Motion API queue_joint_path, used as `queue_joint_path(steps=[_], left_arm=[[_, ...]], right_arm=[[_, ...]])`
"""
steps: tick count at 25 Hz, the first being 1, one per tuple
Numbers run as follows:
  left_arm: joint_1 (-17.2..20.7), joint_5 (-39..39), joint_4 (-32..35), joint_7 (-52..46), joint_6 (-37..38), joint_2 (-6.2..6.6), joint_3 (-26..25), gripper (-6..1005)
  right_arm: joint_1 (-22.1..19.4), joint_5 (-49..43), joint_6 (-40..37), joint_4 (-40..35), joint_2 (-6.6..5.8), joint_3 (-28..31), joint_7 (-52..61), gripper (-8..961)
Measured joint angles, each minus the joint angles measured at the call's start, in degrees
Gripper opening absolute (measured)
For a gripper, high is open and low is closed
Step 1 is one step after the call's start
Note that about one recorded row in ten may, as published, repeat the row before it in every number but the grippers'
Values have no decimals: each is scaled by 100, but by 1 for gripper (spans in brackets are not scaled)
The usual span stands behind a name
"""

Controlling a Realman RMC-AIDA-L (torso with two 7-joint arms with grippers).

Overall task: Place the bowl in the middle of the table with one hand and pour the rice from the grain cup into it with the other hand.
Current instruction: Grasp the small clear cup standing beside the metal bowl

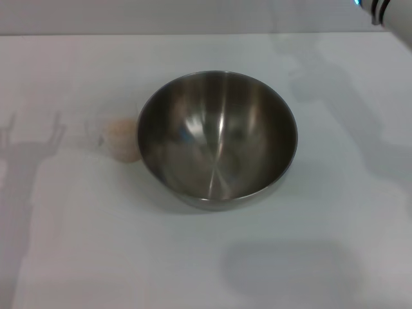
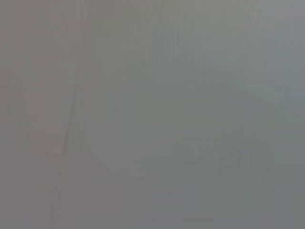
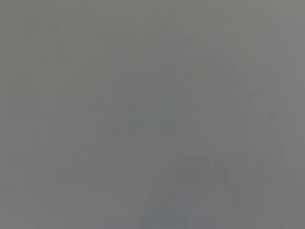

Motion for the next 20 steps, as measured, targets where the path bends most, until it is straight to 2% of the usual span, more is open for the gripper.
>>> queue_joint_path(steps=[6,11,17,20], left_arm=[[32,0,3,0,-54,-2,84,741],[34,0,24,0,-85,5,112,739],[86,-2,33,81,-332,6,230,736],[149,1,-36,339,-442,1,411,734]], right_arm=[[-12,33,-3013,660,0,-1504,199,402],[122,-241,-5159,1623,-12,-2350,1615,402],[304,-1691,-6502,3679,-28,-2462,5125,403],[444,-1877,-6742,4458,-44,-2451,6225,403]])
